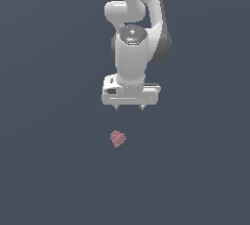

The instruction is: Pick up the object and move it to a goal position.

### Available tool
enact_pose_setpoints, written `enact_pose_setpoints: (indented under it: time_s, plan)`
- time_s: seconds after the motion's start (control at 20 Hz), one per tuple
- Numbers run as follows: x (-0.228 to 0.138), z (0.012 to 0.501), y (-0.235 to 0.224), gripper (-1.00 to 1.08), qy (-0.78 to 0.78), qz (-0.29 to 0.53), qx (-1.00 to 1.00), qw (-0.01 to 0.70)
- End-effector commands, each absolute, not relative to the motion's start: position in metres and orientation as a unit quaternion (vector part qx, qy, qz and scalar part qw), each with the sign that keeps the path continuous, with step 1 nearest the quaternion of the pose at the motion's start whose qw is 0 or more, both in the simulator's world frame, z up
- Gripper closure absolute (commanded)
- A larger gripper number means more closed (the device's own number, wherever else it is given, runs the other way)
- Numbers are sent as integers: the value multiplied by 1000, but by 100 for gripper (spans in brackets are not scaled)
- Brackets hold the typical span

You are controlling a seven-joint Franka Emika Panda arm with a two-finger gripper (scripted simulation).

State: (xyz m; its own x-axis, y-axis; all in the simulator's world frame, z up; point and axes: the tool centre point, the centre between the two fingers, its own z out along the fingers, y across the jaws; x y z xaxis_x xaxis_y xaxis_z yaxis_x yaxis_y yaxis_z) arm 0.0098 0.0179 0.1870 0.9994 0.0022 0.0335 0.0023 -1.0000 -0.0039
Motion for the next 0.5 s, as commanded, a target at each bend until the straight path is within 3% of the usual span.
enact_pose_setpoints:
  time_s: [0.0, 0.45]
  plan:
    - [10, 187, 18, -92, -1, -17, -1000, 2]
    - [6, 191, 38, -92, -39, -17, -999, -8]
